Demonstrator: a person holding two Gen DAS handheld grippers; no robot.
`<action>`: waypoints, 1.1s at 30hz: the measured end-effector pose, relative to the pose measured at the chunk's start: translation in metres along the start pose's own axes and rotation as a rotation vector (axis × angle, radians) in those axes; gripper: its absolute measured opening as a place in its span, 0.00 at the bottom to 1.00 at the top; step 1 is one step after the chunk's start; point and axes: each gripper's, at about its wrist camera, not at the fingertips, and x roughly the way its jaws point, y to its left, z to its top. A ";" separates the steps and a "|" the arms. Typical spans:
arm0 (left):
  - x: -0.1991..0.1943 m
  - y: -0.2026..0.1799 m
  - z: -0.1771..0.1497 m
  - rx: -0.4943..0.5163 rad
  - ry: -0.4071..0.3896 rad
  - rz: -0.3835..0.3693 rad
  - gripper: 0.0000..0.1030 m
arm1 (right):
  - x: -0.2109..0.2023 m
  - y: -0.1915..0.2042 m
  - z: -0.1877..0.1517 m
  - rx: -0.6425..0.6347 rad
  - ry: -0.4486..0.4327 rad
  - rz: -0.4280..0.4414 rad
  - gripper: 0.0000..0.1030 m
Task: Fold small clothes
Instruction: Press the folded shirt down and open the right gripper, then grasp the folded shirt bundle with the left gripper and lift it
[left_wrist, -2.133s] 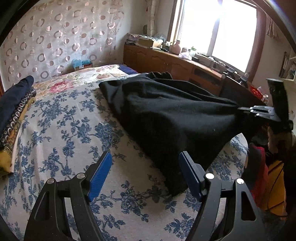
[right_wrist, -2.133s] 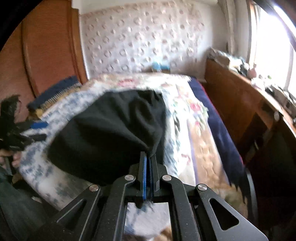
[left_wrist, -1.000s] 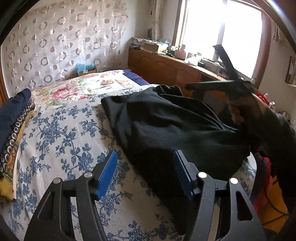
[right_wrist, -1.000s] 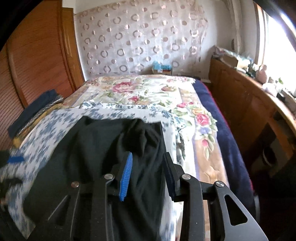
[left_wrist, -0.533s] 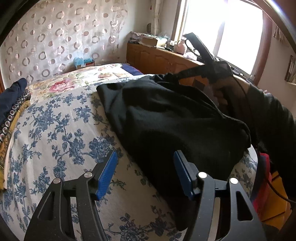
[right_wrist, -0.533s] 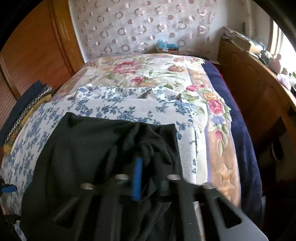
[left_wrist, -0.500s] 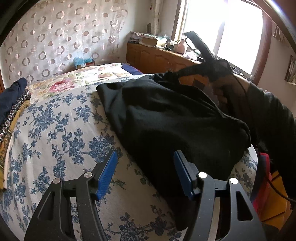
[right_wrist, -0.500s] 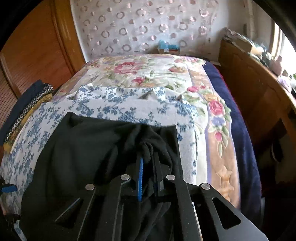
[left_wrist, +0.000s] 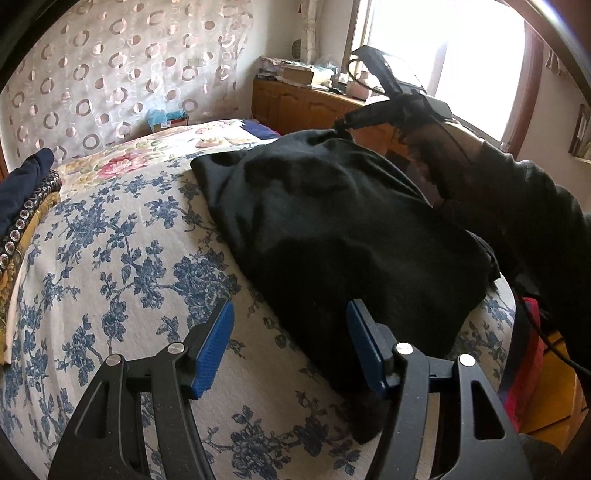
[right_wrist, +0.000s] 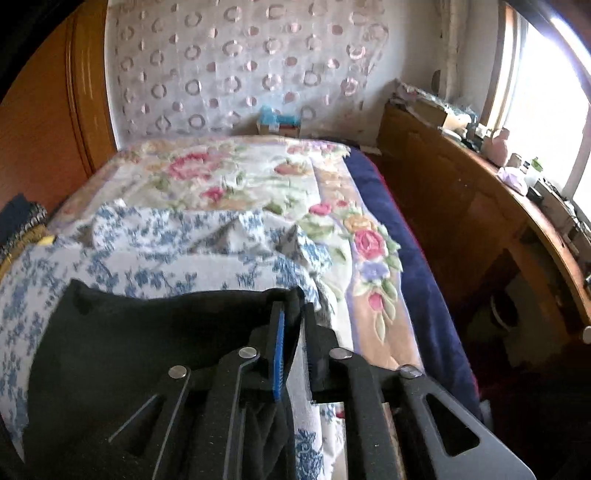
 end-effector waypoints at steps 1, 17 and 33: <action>-0.001 -0.002 -0.002 0.002 0.002 -0.003 0.63 | -0.002 -0.001 -0.001 0.002 -0.002 0.007 0.36; -0.013 -0.017 -0.012 0.022 0.016 -0.021 0.63 | -0.141 0.019 -0.123 -0.090 -0.055 0.203 0.44; -0.002 -0.031 -0.027 0.051 0.118 -0.098 0.41 | -0.179 0.024 -0.169 -0.090 -0.015 0.244 0.47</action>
